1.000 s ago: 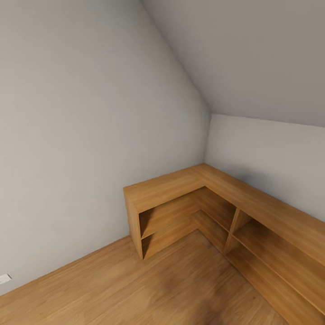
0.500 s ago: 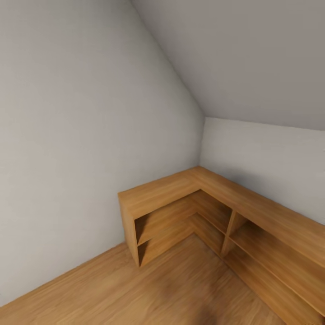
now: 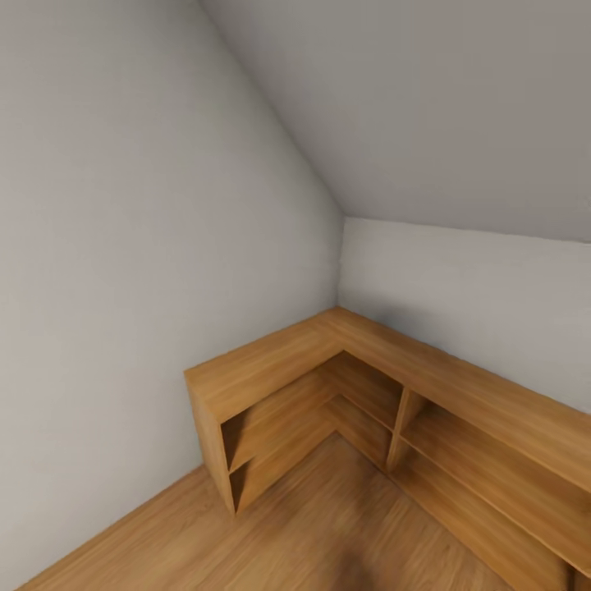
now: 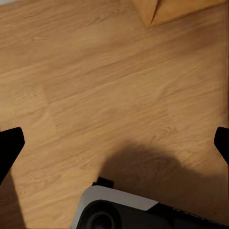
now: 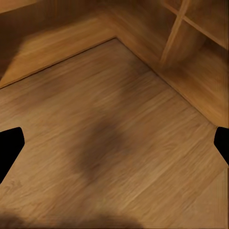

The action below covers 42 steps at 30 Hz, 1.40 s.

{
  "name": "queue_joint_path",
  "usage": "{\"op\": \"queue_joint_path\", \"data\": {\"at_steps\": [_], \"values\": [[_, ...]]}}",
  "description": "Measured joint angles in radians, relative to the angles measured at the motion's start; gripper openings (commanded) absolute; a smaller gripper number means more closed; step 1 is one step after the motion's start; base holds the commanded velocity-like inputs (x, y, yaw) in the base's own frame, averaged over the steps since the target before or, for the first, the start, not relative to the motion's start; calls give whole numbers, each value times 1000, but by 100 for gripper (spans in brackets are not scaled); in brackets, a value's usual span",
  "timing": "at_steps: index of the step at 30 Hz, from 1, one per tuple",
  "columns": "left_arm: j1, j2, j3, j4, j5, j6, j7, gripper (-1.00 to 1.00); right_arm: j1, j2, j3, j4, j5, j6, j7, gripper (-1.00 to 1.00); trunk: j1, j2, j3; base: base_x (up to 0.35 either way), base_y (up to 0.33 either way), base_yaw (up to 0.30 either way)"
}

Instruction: In the bedroom, organize the workspace by keeping the computer under the desk, ensuring the monitor is on the desk, placing the keyboard on the desk next to the monitor, placing the mouse on the desk next to the keyboard, moving the folder from the swivel chair onto the desk next to the mouse, stacking the notebook on top of the folder with the pen on top of the notebook, and positioning the swivel chair next to the desk.

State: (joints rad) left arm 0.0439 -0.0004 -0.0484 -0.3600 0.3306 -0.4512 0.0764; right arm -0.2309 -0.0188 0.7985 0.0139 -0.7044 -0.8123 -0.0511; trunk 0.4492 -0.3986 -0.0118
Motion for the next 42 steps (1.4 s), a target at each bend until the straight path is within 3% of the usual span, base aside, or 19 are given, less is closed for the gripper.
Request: {"op": "queue_joint_path", "data": {"at_steps": [42], "values": [[0, -1, 0, 1, 0, 0, 0, 100, 0, 0, 0, 0, 0, 1, 1, 100, 0, 0, 5, 13, 2, -270]]}}
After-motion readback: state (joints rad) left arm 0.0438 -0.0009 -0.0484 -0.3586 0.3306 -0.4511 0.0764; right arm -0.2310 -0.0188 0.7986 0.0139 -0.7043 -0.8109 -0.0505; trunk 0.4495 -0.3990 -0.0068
